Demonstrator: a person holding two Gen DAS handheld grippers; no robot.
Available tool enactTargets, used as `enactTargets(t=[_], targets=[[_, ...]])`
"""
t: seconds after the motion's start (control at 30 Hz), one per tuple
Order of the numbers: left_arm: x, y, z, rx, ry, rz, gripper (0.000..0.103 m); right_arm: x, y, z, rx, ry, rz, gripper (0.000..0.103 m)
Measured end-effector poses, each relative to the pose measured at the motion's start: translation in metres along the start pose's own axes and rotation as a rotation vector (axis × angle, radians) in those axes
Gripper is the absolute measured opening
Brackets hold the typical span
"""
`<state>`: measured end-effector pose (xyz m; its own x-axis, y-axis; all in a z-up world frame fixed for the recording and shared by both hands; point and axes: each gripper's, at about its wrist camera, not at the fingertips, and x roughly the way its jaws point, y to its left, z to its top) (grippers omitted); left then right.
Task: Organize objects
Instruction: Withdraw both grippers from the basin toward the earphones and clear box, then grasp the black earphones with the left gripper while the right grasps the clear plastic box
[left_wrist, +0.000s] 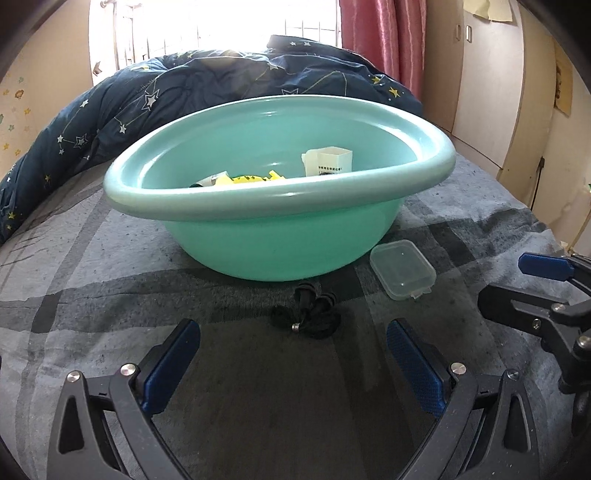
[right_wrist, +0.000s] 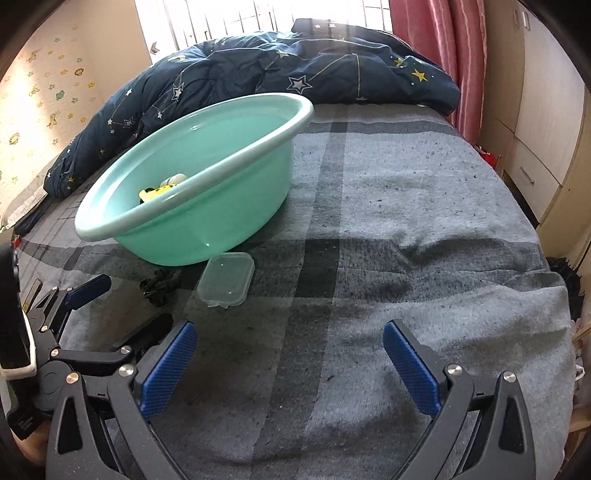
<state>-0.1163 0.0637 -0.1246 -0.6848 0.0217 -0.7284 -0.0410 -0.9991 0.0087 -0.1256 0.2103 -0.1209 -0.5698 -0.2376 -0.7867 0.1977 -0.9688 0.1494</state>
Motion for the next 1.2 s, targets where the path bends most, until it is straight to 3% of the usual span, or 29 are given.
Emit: enactTargets(t=[0.1, 0.2, 0.33, 0.37, 0.77, 1.2], targets=[[0.001, 0.001, 0.001, -0.008, -0.012, -0.001, 0.099, 0.003, -0.001, 0.001, 0.004, 0.002, 0.0, 0.103], [0.006, 0.0, 0.0, -0.008, 0.002, -0.005, 0.088, 0.004, -0.001, 0.002, 0.005, 0.001, 0.0, 0.103], [0.011, -0.002, -0.001, -0.003, 0.015, -0.019, 0.062, 0.004, 0.0, 0.003, 0.003, -0.002, -0.002, 0.103], [0.011, -0.002, -0.001, -0.004, 0.011, -0.03, 0.044, 0.004, 0.0, 0.003, 0.002, -0.001, -0.003, 0.103], [-0.005, 0.012, 0.003, -0.028, -0.008, -0.081, 0.044, 0.009, 0.017, 0.007, -0.035, 0.009, -0.003, 0.103], [-0.023, 0.041, -0.006, -0.058, -0.031, -0.052, 0.044, 0.03, 0.046, 0.014, -0.081, 0.029, -0.012, 0.102]])
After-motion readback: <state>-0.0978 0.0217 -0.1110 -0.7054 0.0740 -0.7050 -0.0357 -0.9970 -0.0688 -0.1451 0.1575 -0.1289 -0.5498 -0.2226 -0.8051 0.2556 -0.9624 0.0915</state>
